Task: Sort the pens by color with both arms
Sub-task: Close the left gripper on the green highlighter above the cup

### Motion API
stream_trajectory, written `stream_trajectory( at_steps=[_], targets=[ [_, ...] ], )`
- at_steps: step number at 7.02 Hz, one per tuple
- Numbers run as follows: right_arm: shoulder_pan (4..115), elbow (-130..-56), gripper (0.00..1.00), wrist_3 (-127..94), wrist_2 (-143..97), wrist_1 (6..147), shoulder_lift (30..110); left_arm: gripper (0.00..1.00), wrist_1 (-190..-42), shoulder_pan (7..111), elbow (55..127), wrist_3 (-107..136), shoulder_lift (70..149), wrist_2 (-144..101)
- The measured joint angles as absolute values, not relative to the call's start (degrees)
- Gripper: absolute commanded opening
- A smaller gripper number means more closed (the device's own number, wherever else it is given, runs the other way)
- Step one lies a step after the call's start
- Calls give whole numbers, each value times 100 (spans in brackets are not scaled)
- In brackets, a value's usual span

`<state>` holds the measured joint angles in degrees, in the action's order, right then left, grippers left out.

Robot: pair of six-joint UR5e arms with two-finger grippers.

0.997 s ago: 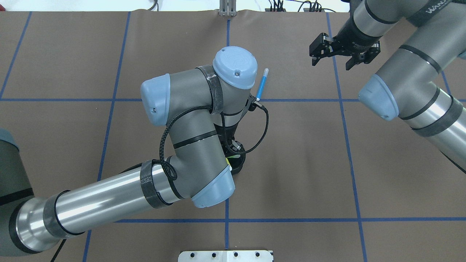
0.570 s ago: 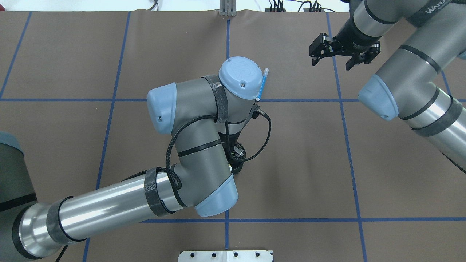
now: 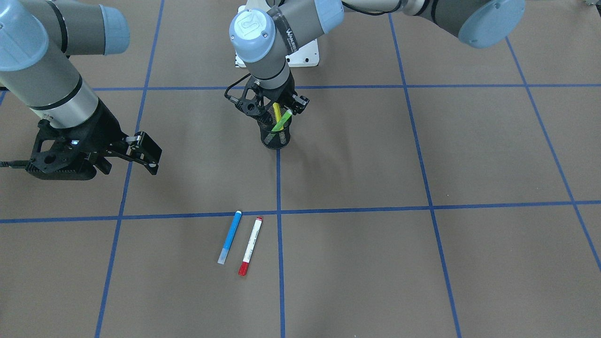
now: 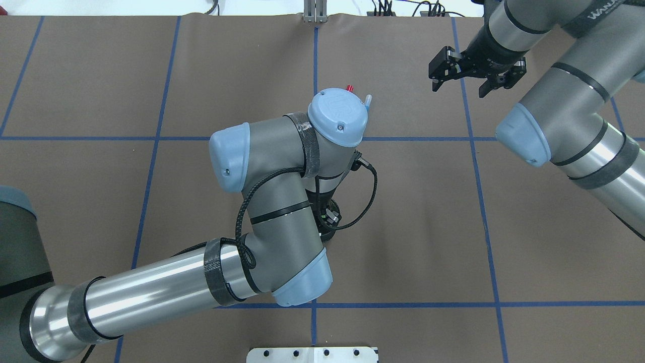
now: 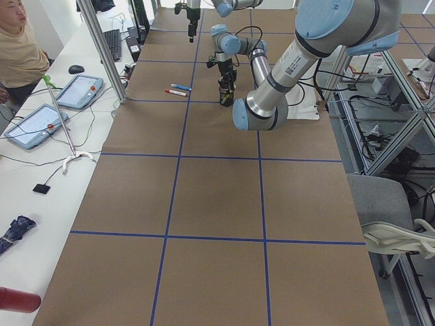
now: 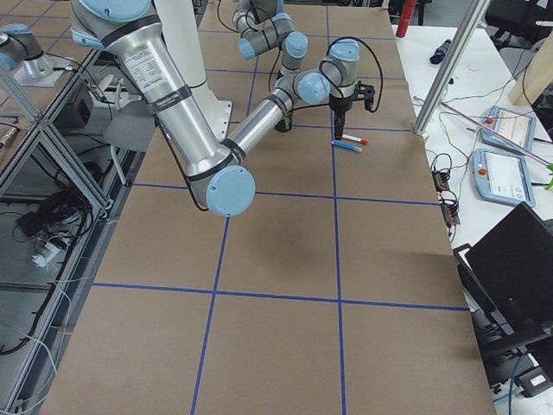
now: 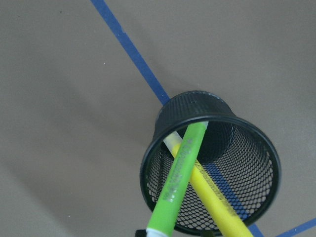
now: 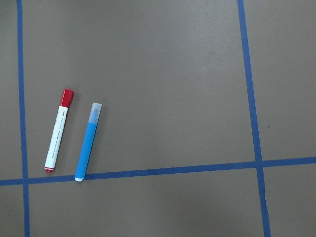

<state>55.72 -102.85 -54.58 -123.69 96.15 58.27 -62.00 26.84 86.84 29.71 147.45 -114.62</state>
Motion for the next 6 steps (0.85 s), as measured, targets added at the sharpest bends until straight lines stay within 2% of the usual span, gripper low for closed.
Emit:
stream_trajectory(
  at_steps=[6],
  targets=[
    [5572,-10276,99,-5458,-12366,9607,5827,47,-6306,2689,8626,2935,14763,-11400]
  ],
)
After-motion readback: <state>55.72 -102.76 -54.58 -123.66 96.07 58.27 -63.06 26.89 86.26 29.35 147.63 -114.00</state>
